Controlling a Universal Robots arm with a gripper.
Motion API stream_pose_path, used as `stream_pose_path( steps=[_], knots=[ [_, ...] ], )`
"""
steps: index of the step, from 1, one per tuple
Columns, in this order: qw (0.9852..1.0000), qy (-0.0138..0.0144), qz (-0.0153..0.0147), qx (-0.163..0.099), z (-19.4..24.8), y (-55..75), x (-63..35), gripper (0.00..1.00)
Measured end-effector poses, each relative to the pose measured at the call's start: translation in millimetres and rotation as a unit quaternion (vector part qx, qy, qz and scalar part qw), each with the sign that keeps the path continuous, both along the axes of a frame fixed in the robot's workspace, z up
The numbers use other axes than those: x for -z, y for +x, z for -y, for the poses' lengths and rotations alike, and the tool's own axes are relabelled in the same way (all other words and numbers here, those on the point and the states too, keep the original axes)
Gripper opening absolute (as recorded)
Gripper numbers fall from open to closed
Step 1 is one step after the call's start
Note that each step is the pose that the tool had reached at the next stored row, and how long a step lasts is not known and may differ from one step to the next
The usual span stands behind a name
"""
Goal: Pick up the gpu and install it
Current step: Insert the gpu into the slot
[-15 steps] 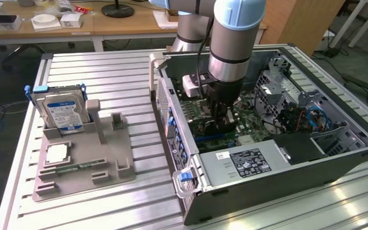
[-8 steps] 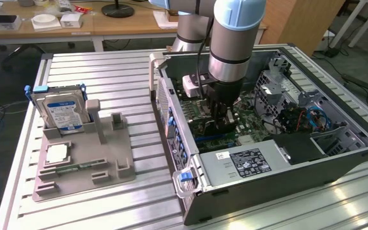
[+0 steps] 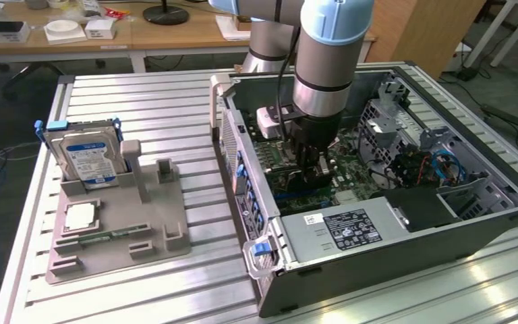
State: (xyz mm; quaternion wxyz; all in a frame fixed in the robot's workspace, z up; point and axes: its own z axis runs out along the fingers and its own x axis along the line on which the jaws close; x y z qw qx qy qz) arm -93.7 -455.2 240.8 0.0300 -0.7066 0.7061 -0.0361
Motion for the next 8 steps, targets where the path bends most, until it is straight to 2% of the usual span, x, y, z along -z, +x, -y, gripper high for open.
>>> stream_pose_path(
  steps=[8],
  knots=[
    [1.0,0.0001,0.0,0.0,-0.8,0.0,1.9,0.26]
  ],
)
